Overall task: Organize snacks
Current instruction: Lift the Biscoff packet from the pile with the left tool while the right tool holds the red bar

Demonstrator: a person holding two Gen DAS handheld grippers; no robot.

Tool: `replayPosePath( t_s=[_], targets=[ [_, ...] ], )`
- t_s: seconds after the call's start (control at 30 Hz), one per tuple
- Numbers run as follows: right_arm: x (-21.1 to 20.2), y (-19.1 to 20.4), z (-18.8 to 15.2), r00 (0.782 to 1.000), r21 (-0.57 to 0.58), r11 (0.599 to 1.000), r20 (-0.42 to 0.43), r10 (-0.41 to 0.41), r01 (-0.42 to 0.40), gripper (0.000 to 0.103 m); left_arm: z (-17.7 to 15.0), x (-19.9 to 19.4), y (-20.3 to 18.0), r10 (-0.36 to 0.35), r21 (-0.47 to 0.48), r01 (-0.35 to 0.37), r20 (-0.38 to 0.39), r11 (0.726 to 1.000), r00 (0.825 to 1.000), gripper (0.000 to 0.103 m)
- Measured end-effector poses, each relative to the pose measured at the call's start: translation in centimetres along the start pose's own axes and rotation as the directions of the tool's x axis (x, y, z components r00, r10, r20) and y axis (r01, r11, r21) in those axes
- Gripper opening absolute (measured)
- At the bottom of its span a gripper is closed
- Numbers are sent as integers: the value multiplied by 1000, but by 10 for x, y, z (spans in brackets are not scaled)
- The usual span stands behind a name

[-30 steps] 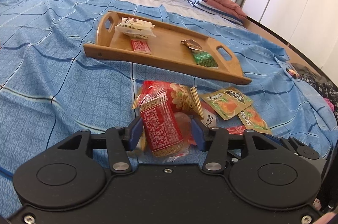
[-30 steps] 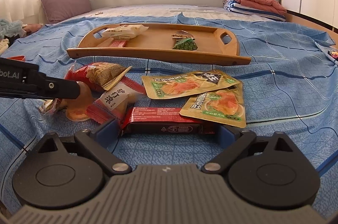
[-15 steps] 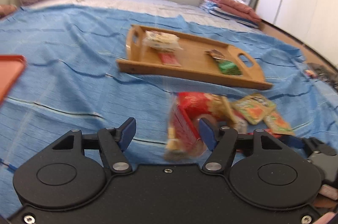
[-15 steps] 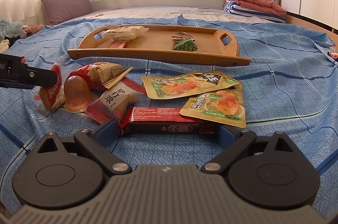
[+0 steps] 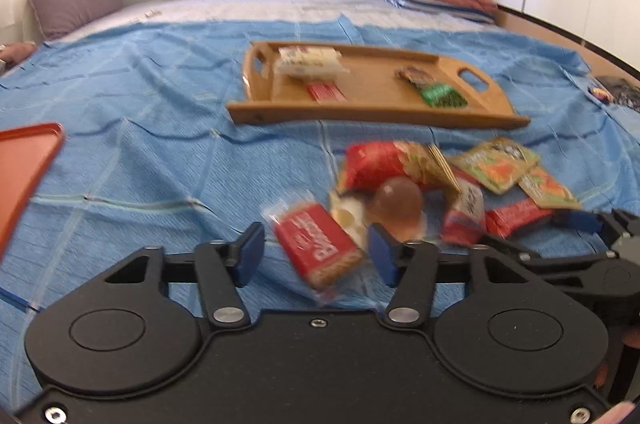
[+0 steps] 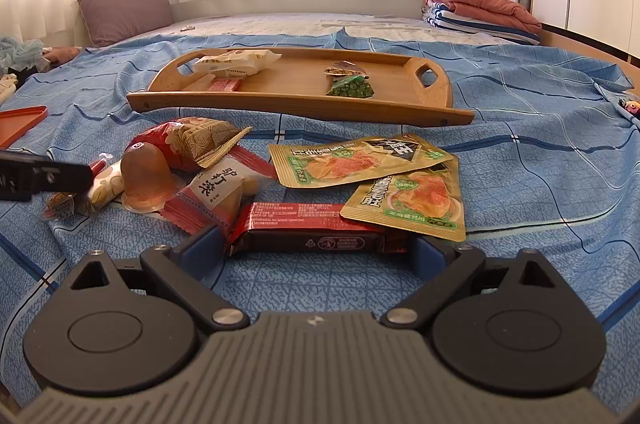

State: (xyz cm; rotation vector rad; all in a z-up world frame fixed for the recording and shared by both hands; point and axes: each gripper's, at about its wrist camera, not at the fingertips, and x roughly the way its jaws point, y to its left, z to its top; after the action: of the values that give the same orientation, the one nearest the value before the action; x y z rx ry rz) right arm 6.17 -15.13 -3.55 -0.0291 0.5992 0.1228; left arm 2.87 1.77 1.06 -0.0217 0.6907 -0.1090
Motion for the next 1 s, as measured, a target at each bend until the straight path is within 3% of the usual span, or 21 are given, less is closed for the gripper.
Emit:
replayPosePath(
  t_s=[0.13,0.3,0.57,0.83,1.0],
  targets=[
    [0,0,0,1000,0,1000,1,-1,1,99,-4,0,0,0,8,0,0,1000,1000,49],
    [0,0,0,1000,-1,1000,2,-2,2,99,-3,-9,16,88,31,-89,25,996,996,50],
    [0,0,0,1000,-3,1000,3,-3,3,99,-6,-9,44,161,-9,-161,9,987,987,50],
    [0,1,0,1000,-3,1000,3,-4,4,99,9,1,39,154,49,-157,65,986,986,50],
    [0,1,0,1000,-3,1000,3,-4,4,99,12,19,37,119,59,-120,30,991,992,50]
  ],
)
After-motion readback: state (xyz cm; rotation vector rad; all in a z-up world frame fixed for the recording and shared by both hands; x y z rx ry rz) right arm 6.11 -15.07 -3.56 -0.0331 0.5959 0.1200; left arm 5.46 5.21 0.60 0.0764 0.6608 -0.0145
